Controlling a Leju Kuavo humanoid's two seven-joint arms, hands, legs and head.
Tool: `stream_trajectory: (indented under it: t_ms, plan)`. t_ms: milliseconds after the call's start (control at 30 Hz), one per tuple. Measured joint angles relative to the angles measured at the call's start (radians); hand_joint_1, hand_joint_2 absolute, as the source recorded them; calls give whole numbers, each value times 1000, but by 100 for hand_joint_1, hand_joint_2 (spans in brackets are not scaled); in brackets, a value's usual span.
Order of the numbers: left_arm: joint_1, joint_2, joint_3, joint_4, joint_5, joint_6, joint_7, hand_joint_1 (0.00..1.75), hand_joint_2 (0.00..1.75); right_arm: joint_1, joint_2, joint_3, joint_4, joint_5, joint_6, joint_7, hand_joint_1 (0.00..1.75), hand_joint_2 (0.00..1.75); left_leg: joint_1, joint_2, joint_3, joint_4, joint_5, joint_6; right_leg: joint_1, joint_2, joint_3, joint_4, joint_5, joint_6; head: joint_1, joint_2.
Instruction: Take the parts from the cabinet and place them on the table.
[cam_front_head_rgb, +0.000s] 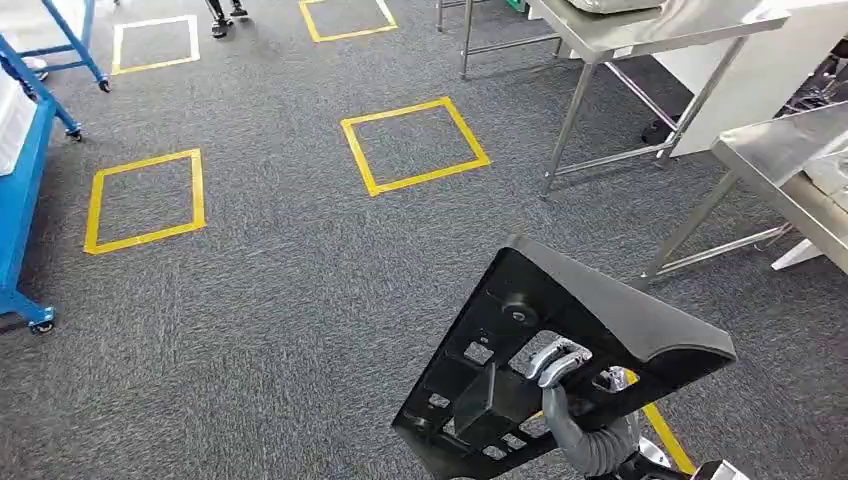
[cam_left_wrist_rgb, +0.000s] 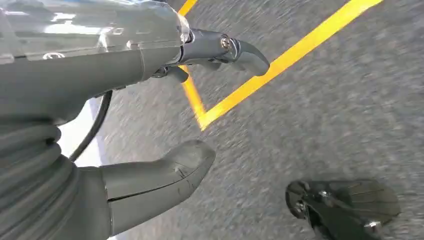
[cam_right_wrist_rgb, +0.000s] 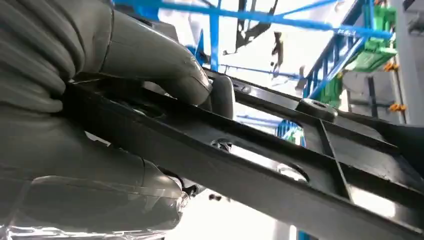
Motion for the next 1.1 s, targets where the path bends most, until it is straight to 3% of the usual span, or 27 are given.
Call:
stream_trajectory:
  t_ms: [100, 133, 167, 200, 233, 300, 333, 367, 433, 467, 500, 633, 667, 700, 733, 800, 833, 867, 933, 967, 1000, 1033, 1100]
  plan:
    - [-6, 0, -2, 0, 0, 3, -10, 0, 175, 20, 1, -6, -8, 8, -2, -28, 175, 175, -10, 26, 0, 8, 2, 15, -11, 28, -9, -9, 8, 20, 0, 0]
    - [-7, 0, -3, 0, 1, 4, -14, 0, 175, 22, 0, -10, -9, 8, -5, -30, 175, 175, -2, 40, 3, -5, 10, 26, -11, 31, -11, -13, 4, 27, 0, 0]
    - [-9, 1, -3, 0, 1, 5, -17, 0, 175, 25, 1, -13, -8, 8, -7, -31, 175, 175, -3, 54, 7, -14, 14, 32, -12, -16, -16, 10, -10, 26, 0, 0]
    - [-9, 1, -5, 0, 1, 5, -18, 0, 175, 22, 1, -14, -8, 8, -9, -32, 175, 175, -3, 65, 7, -16, 15, 38, -12, -65, -43, 65, -46, 29, 0, 0]
    - [-7, 2, -5, 0, 1, 4, -15, 0, 175, 20, 2, -14, -8, 8, -10, -32, 175, 175, -3, 76, 5, -15, 14, 39, -13, -89, -81, 141, -85, 34, 0, 0]
    - [-2, 3, -5, 0, 0, 1, 1, 0, 175, 24, 6, -14, -8, 11, -13, -32, 175, 175, -6, 106, 5, -14, 12, 40, -18, -103, -154, 291, -140, 43, 0, 0]
    - [-1, 3, -5, 0, 0, 0, 7, 0, 175, 25, 8, -14, -8, 13, -13, -32, 175, 175, -7, 120, 6, -14, 10, 40, -18, -103, -163, 307, -132, 45, 0, 0]
    - [-2, 3, -5, 0, 0, -3, 14, 0, 175, 26, 10, -14, -8, 15, -15, -32, 175, 175, -9, 133, 7, -14, 8, 39, -18, -104, -146, 272, -102, 44, 0, 0]
    - [-3, 3, -5, 0, 0, -8, 26, 0, 175, 26, 12, -14, -8, 16, -16, -32, 175, 175, -10, 154, 14, -13, 3, 35, -15, -123, -56, 104, -19, 37, 0, 0]
    - [-3, 3, -5, 0, 0, -8, 29, 0, 175, 26, 13, -14, -8, 16, -16, -32, 175, 175, -11, 162, 20, -13, 0, 32, -10, -156, -6, 18, 9, 29, 0, 0]
    - [-2, 3, -5, 0, 2, -8, 32, 0, 175, 23, 14, -14, -8, 16, -15, -32, 175, 175, -20, 169, 22, -10, -6, 24, 3, -190, 7, -14, -5, 22, 0, 0]
    - [-11, 4, -5, 0, 9, -1, 29, 0, 175, 22, 19, -17, -5, 12, -6, -34, 175, 175, -20, 205, 35, -15, -12, 3, 2, -142, 2, -19, 1, 4, 0, 0]
    - [-12, 5, -5, 0, 13, 2, 26, 0, 175, 22, 20, -17, -4, 12, -3, -34, 175, 175, -12, 181, 33, -1, -23, -2, -6, -132, 9, -25, 6, -2, 0, 0]
    - [-11, 5, -5, 0, 15, 6, 18, 0, 175, 16, 20, -17, -3, 10, 0, -36, 175, 175, -11, 135, 14, 42, -54, -4, -8, -122, 8, -26, 7, -7, 0, 0]
    - [-10, 5, -4, 0, 15, 9, 14, 0, 175, 8, 21, -17, 1, 10, 4, -37, 175, 175, -9, 111, -21, 119, -98, -6, -8, -113, 7, -26, 8, -12, 0, 0]
    - [-5, 5, -3, 0, 18, 11, 7, 0, 175, 1, 25, -17, 7, 11, 8, -37, 175, 175, -8, 95, -96, 273, -159, -11, -6, -87, 6, -25, 8, -14, 0, 0]
    - [-1, 5, -3, 0, 19, 11, 5, 0, 175, 1, 26, -17, 11, 11, 8, -37, 175, 175, -8, 94, -118, 308, -159, -12, -5, -75, 6, -23, 8, -14, 0, 0]
    - [1, 5, -3, 0, 21, 12, 2, 0, 175, 1, 26, -17, 15, 12, 8, -37, 175, 175, -8, 94, -116, 294, -133, -11, -5, -61, 7, -22, 8, -14, 0, 0]
    - [-1, 5, -2, 0, 21, 14, -5, 0, 175, -1, 26, -17, 18, 12, 8, -36, 175, 175, -8, 85, -58, 146, -37, -6, -5, -34, 9, -17, 6, -10, 0, 0]
    - [-1, 5, -2, 0, 21, 15, -5, 0, 175, -2, 26, -17, 18, 12, 8, -36, 175, 175, -6, 58, -20, 56, 7, -2, -6, -22, 9, -14, 3, -7, 0, 0]
    - [-1, 5, -2, 0, 21, 15, -5, 0, 175, -2, 26, -17, 18, 12, 8, -36, 175, 175, -6, 10, -3, 16, 0, 5, -4, -13, 6, -10, 1, -2, 0, 0]
    - [0, 5, 0, 0, 21, 15, -2, 0, 175, -5, 26, -17, 18, 13, 7, -35, 175, 175, -4, 12, -1, 5, -2, 5, -3, -1, 0, -5, 1, 4, 0, 0]
    - [-6, 4, 0, 0, 21, 15, 7, 0, 175, -4, 26, -17, 18, 14, 6, -29, 175, 175, -10, 29, 0, 7, -2, 15, -10, 14, -5, -10, 6, 19, 0, 0]
